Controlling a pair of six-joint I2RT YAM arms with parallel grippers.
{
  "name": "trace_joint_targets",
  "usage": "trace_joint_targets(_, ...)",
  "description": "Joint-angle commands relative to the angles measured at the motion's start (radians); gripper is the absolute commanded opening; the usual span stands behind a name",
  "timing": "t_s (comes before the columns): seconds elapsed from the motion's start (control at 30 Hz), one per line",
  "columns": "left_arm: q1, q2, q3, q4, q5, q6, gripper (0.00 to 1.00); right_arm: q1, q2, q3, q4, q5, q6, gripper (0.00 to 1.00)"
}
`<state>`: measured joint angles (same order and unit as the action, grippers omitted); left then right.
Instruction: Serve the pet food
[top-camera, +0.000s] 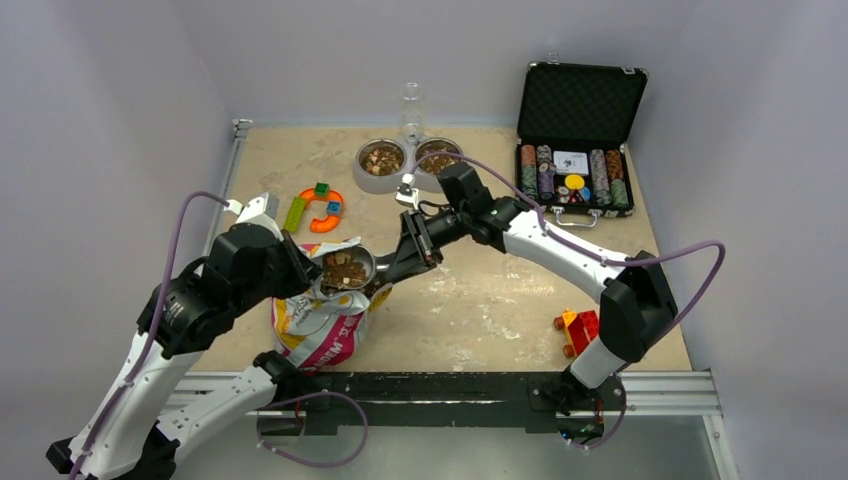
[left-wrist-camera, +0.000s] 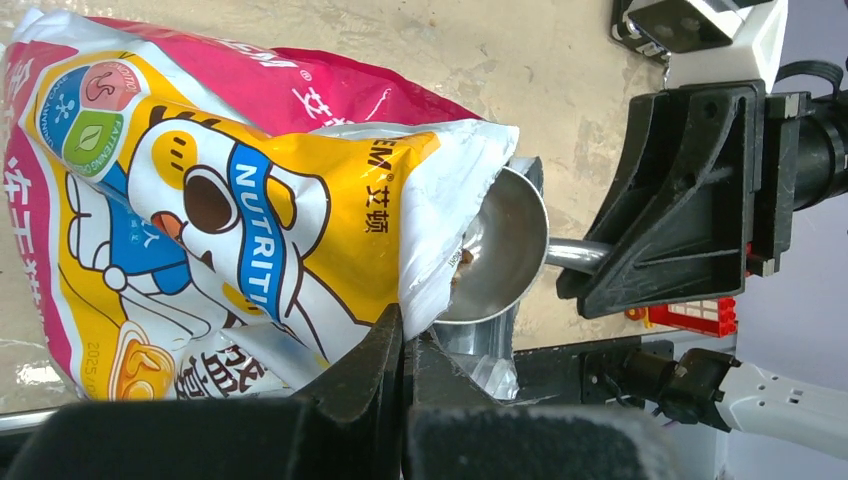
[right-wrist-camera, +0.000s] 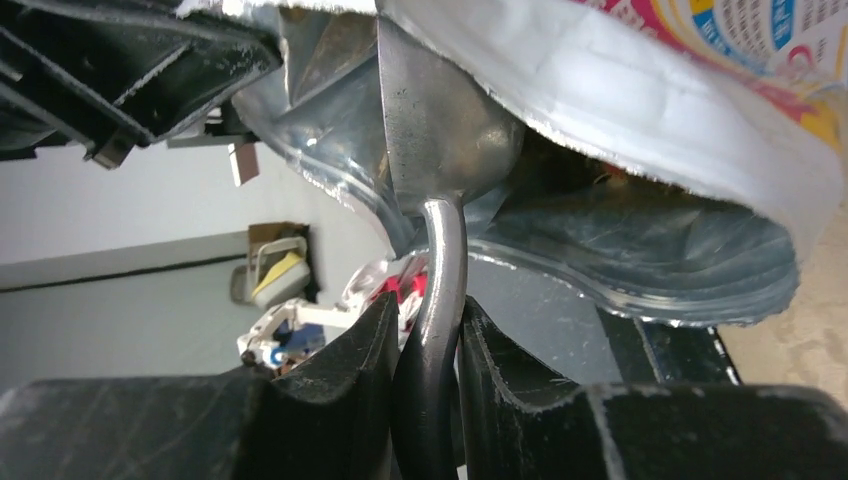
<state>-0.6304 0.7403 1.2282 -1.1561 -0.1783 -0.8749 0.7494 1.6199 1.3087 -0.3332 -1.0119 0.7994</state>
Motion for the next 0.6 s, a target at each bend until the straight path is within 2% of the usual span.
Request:
trace_joint_targets(0.0,-0.007,-0.037,0.021,-0.009,0.006,-0.020,0.00,-0.025,-0.075,-0.057,0.236,-0.168,0.064,0.00)
trace_joint_targets(0.13,-0.007,-0.051,0.022,-0.026,-0.009,-0.018,0.00,-0.064,-0.108,-0.152,0.320,-0.178,0.119,0.00)
trace_joint_targets(0.23,-0.007,-0.060,0.024,-0.030,-0.021,-0.018,0.00,-0.068,-0.102,-0.213,0.520,-0.176,0.292,0.00)
trace_joint_targets(0.37,-0.006,-0.065,0.037,-0.035,-0.030,-0.015,0.00,-0.026,-0.014,-0.258,0.925,-0.180,0.583,0.00)
trace_joint_targets(0.47,-0.007,-0.069,0.042,-0.036,-0.037,-0.012,0.00,-0.023,0.021,-0.292,1.124,-0.189,0.740,0.00)
trace_joint_targets(0.53,-0.007,-0.073,0.042,-0.036,-0.043,-0.011,0.00,-0.039,-0.005,-0.356,1.202,-0.200,0.780,0.00)
trace_joint_targets(0.57,-0.007,-0.074,0.043,-0.036,-0.045,-0.012,0.00,-0.046,-0.029,-0.382,1.162,-0.205,0.736,0.00)
